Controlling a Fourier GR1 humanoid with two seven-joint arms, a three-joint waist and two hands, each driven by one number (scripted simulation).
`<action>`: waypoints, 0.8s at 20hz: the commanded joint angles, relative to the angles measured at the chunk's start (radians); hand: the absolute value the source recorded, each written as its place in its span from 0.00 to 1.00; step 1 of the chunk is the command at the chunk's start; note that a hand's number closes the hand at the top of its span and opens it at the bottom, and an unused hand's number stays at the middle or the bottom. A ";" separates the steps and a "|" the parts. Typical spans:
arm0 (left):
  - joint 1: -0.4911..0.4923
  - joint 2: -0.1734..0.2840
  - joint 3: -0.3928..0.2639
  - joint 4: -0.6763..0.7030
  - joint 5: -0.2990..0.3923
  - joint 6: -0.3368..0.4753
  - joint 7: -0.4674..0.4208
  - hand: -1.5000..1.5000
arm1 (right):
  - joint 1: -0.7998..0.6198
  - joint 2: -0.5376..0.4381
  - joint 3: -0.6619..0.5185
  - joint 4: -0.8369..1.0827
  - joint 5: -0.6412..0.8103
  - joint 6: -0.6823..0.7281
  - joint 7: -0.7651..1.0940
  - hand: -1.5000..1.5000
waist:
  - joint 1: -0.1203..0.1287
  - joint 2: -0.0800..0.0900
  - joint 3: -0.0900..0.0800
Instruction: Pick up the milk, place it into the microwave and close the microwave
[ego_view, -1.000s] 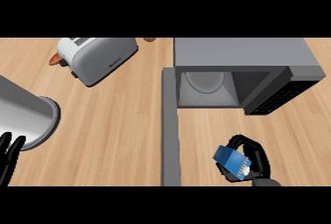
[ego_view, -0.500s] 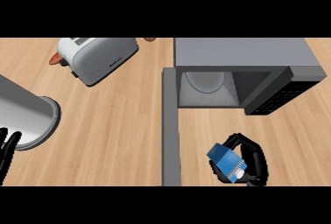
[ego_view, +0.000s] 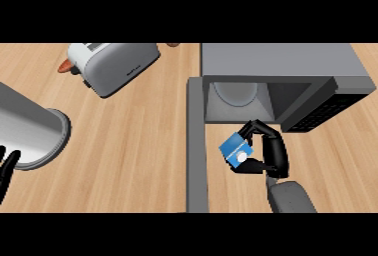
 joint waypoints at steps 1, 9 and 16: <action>-0.047 0.003 0.026 0.075 -0.022 -0.003 -0.042 0.00 | -0.153 0.001 -0.030 0.082 0.073 -0.109 0.127 1.00 | 0.001 0.002 0.000; -0.053 0.038 0.054 0.038 0.057 -0.031 0.018 0.00 | -0.505 -0.078 -0.197 0.523 0.070 -0.147 0.083 1.00 | 0.023 0.010 0.001; -0.021 0.007 0.002 0.051 0.012 -0.051 0.000 0.00 | -0.681 -0.144 -0.273 0.772 0.102 -0.276 0.060 1.00 | 0.049 0.020 0.002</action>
